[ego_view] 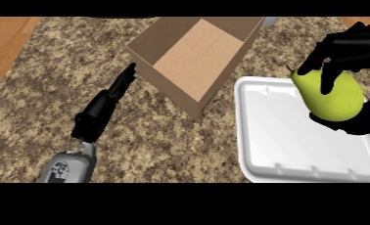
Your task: Pick the pear from the tray and place it in the cardboard box
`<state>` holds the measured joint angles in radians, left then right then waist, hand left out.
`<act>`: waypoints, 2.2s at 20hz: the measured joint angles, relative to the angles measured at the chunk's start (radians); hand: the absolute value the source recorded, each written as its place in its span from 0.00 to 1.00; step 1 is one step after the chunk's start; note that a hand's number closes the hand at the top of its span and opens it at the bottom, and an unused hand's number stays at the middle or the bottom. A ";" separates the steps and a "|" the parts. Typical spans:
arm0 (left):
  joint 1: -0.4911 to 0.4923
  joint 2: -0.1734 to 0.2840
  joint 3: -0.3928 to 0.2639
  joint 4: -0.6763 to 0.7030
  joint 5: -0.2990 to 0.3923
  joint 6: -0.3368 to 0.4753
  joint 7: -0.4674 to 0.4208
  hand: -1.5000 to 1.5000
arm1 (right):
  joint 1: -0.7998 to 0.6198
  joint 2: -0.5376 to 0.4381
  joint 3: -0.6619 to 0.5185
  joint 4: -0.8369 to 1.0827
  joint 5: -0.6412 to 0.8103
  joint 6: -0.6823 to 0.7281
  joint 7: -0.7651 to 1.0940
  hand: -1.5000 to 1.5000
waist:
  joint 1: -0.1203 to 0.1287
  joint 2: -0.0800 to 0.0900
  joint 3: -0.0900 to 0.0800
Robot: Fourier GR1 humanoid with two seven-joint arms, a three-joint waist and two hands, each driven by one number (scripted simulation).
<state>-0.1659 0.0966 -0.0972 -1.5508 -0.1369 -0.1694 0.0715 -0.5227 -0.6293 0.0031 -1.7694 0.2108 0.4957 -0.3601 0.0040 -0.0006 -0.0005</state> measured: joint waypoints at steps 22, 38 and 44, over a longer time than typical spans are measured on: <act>-0.045 -0.017 0.019 0.043 -0.017 -0.013 -0.017 0.50 | -0.494 0.327 0.109 0.585 0.289 -0.176 0.102 1.00 | 0.015 0.005 0.000; -0.050 -0.021 0.019 0.009 -0.010 -0.031 0.018 0.50 | -0.593 0.520 0.128 1.144 0.459 -0.359 -0.011 0.00 | 0.029 0.011 0.000; -0.065 -0.010 0.031 0.017 -0.005 -0.043 0.016 0.50 | -0.642 0.546 0.040 1.300 0.398 -0.350 -0.099 0.00 | 0.033 0.014 0.001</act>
<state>-0.2306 0.0864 -0.0663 -1.5336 -0.1417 -0.2128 0.0875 -1.1650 -0.0833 0.0427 -0.4693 0.6093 0.1455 -0.4587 0.0372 0.0131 0.0002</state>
